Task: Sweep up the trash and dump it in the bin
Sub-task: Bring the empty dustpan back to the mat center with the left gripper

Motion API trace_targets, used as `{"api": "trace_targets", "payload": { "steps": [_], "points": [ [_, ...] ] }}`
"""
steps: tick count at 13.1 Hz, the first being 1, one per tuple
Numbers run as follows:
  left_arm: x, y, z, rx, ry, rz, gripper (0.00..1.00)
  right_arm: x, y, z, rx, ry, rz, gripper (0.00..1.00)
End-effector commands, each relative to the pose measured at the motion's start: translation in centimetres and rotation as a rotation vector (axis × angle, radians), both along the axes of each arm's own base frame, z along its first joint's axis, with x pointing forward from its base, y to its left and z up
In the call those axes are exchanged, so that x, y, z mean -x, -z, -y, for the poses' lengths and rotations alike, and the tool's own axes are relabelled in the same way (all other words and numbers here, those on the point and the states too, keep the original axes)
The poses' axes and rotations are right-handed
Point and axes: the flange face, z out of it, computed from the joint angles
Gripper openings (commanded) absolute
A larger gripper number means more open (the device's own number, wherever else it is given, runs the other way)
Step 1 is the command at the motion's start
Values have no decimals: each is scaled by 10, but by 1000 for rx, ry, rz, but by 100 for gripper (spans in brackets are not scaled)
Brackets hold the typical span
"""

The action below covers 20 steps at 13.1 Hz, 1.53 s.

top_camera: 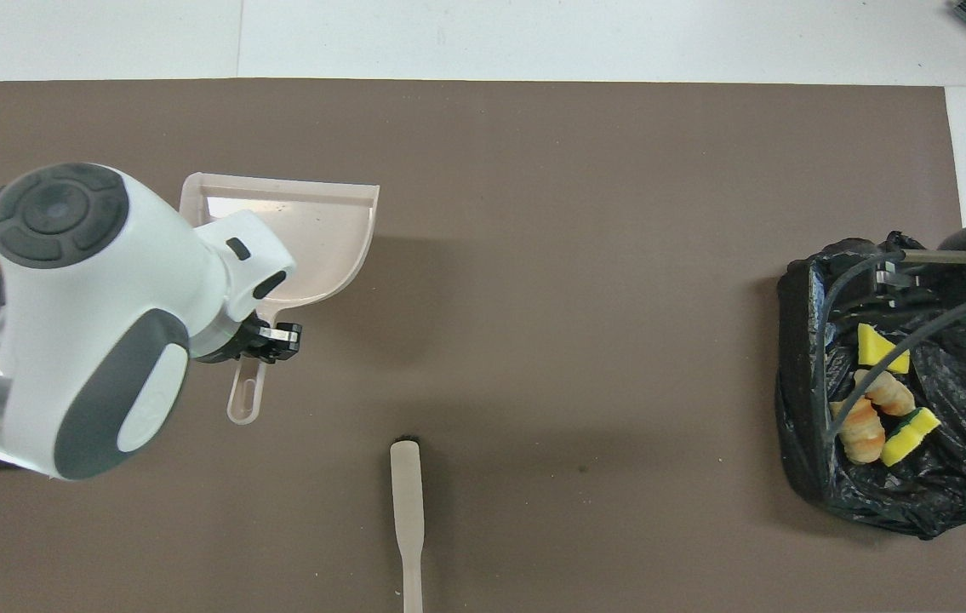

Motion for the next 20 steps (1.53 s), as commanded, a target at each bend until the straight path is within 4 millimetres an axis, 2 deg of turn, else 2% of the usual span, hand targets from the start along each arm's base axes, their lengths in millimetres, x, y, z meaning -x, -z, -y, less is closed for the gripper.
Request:
{"api": "trace_targets", "payload": {
  "steps": [1, 2, 3, 5, 7, 8, 9, 10, 11, 12, 15, 16, 18, 20],
  "points": [
    [-3, 34, 34, 24, -45, 17, 0, 0, 1, 2, -4, -1, -1, 100],
    [-6, 45, 46, 40, -58, 43, 0, 0, 1, 5, -4, 5, -1, 100],
    [-10, 53, 50, 58, -66, 53, 0, 0, 1, 13, -4, 20, -1, 100],
    [-14, 76, 57, 70, -93, 49, 0, 0, 2, 13, -5, 22, -3, 100],
    [-17, 82, 63, 93, -131, 81, 0, 0, 3, 14, -5, 23, -7, 100],
    [-14, 99, 67, 80, -125, 64, 0, 0, 4, 15, -5, 23, -9, 100],
    [-10, 107, 75, 79, -112, 62, 0, 1, 3, 17, -5, 28, -7, 100],
    [-10, 107, 75, 78, -108, 61, 1, 1, 3, 18, -5, 30, -7, 100],
    [-16, 105, 69, 88, -98, 72, 53, 1, 3, 18, -5, 30, -7, 100],
    [-18, 100, 68, 91, -118, 79, 100, 1, 4, 18, -5, 30, -10, 100],
    [-31, 62, 40, 106, -153, 105, 100, 1, 4, 18, -5, 30, -12, 100],
    [-41, 57, 29, 115, -175, 126, 100, 1, 4, 18, -4, 30, -13, 100],
    [-66, 59, -10, 113, -263, 131, 100, 3, 5, 18, -4, 30, -16, 100],
    [-85, 35, -26, 132, -268, 185, 100, 4, 5, 19, -4, 31, -18, 100]
  ]
}}
